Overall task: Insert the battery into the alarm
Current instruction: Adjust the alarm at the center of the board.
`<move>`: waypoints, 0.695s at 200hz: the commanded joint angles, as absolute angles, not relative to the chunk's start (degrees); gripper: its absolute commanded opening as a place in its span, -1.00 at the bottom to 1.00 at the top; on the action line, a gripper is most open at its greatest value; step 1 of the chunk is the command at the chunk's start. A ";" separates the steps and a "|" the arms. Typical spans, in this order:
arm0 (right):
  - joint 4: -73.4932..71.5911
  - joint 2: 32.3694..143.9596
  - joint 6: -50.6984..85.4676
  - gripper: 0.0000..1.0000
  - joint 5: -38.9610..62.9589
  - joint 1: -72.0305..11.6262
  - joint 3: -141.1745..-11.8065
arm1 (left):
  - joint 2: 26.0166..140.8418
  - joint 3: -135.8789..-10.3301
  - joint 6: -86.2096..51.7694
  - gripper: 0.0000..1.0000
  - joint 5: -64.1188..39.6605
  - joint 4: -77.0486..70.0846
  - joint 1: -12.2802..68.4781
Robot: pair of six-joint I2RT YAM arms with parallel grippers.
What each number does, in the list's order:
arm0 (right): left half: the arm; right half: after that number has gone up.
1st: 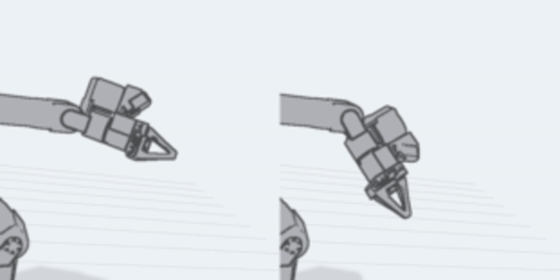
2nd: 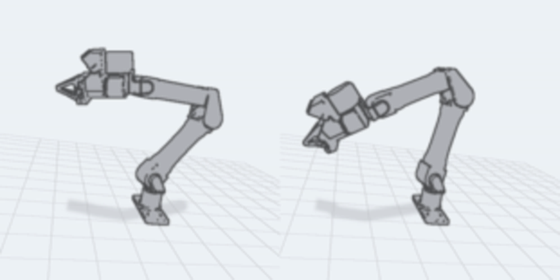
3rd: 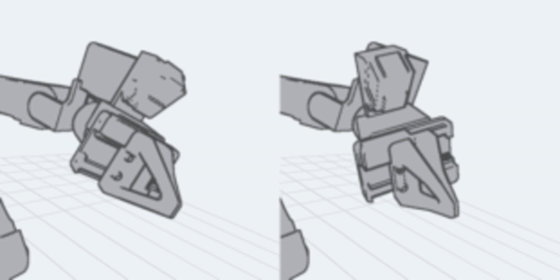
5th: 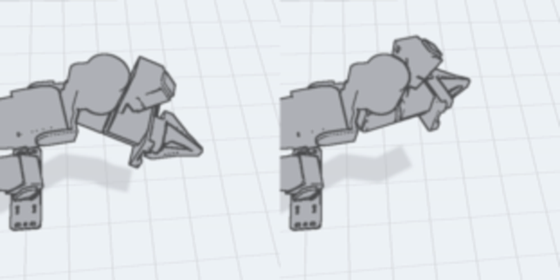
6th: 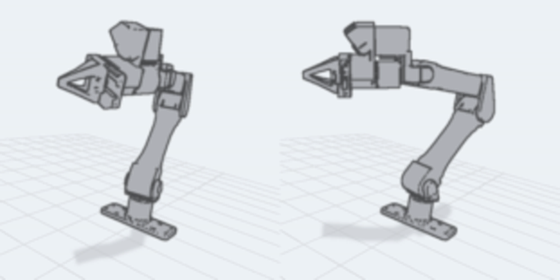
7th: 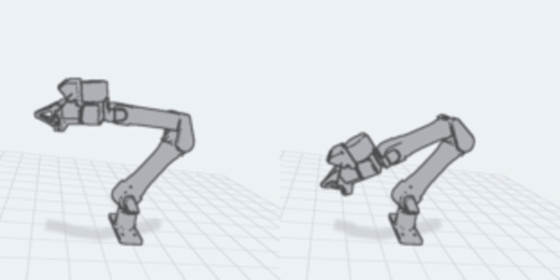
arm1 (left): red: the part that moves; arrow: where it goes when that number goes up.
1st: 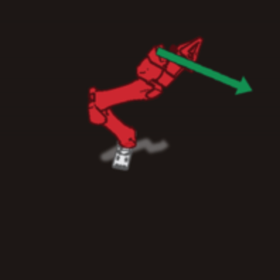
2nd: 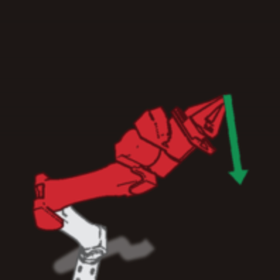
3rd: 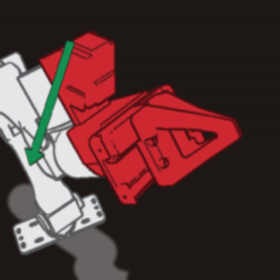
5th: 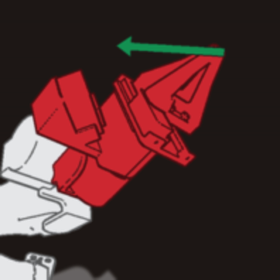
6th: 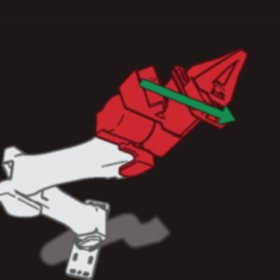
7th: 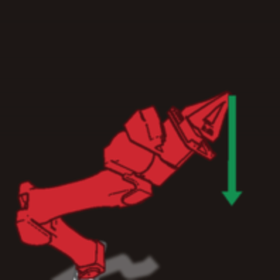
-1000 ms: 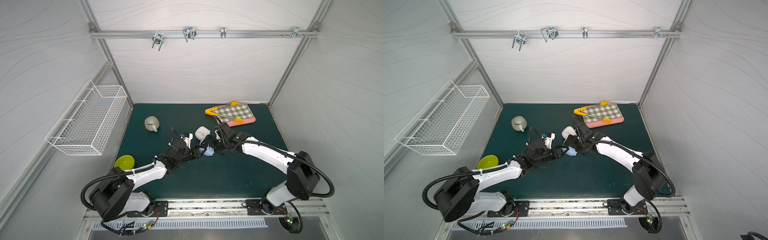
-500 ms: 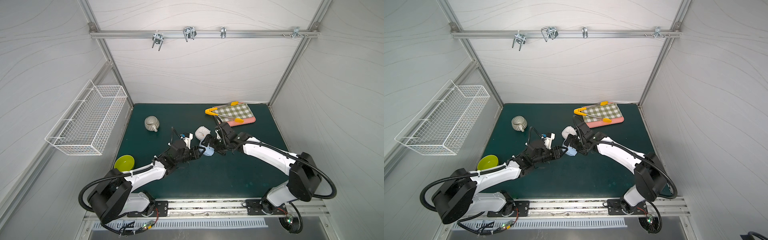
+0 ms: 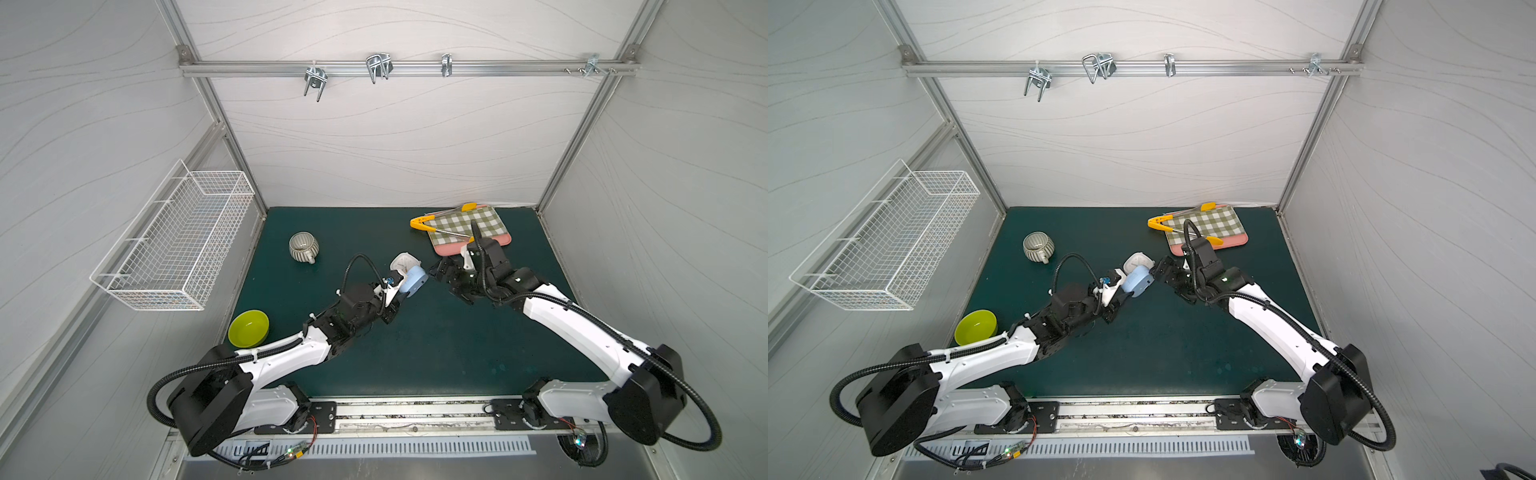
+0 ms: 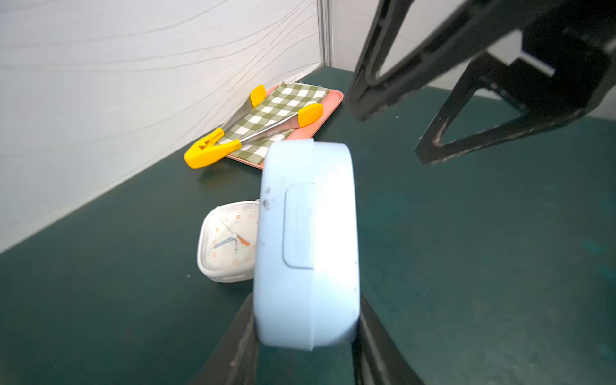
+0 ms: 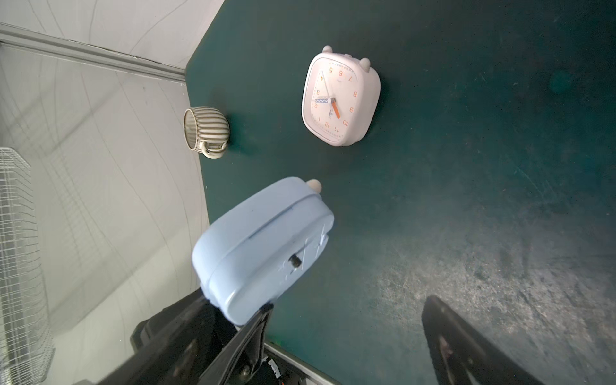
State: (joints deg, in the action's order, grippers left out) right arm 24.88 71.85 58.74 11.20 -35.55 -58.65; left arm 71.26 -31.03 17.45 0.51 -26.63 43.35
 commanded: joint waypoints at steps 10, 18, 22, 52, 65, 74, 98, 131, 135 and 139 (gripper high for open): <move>21.30 68.68 63.64 0.98 20.23 -32.55 -56.62 | 72.46 -35.31 38.45 -0.30 6.58 -32.73 45.94; 20.45 68.60 65.01 0.98 22.26 -31.74 -56.11 | 72.86 -35.42 41.46 -0.30 8.14 -33.52 47.16; 20.21 68.62 65.84 0.98 23.02 -31.33 -55.93 | 73.00 -35.50 42.81 -0.31 9.35 -34.14 47.84; 14.33 69.30 75.04 0.90 31.01 -29.38 -52.96 | 74.22 -35.71 52.48 -0.30 16.48 -37.30 52.54; 10.08 70.21 78.83 0.88 34.33 -29.25 -51.50 | 74.03 -35.25 54.96 -0.31 18.06 -38.78 53.97; 8.68 71.17 80.50 0.86 35.70 -29.34 -51.25 | 73.79 -35.11 55.85 -0.31 18.56 -38.82 54.68; 7.38 72.09 82.56 0.73 36.74 -29.29 -51.02 | 73.65 -34.53 58.14 -0.31 20.16 -40.74 55.92; 4.57 71.76 85.05 0.40 37.71 -28.71 -49.25 | 74.47 -34.72 58.93 -0.30 21.21 -40.43 56.14; 4.25 71.86 85.55 0.33 37.92 -28.61 -48.96 | 74.65 -34.72 59.00 -0.30 21.24 -40.42 56.20; 3.93 71.82 85.99 0.26 37.99 -28.46 -48.67 | 74.77 -34.76 58.97 -0.30 21.27 -40.43 56.17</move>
